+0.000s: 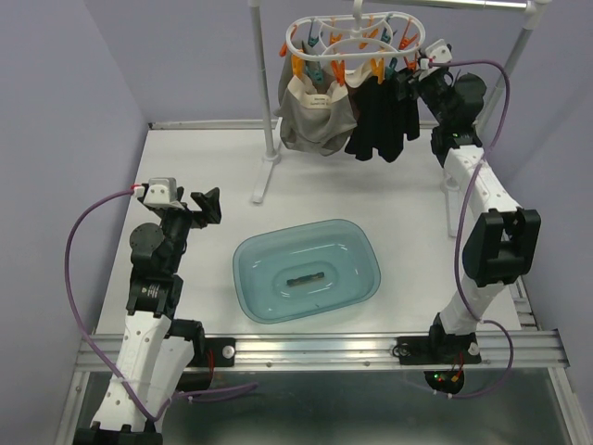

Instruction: Remove the underwear clipped to the hanger

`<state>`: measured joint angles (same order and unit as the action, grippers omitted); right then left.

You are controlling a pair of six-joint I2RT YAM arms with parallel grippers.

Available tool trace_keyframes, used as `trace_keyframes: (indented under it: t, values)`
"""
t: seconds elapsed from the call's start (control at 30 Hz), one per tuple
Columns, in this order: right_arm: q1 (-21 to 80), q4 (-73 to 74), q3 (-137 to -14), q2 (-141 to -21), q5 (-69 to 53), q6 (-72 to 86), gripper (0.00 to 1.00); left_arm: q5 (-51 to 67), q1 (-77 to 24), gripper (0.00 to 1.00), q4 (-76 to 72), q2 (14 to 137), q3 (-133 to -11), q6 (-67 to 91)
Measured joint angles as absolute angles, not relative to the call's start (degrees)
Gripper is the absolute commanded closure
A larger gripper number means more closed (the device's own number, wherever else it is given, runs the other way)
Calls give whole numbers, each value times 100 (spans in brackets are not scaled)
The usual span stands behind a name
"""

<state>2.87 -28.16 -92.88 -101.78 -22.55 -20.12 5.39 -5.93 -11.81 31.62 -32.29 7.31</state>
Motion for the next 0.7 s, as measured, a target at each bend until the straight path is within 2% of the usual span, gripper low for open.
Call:
trace_keyframes:
  t: [0.47,0.7]
  values:
    - [346,-3205,-9308,-10289,-1855,-1918,34,552,-593,1,-1181,3168,-3229,729]
    - [346,-3304,-9402,-10366,-1822,-1793,47,558,-593,1,-1184,3168,-3229,727]
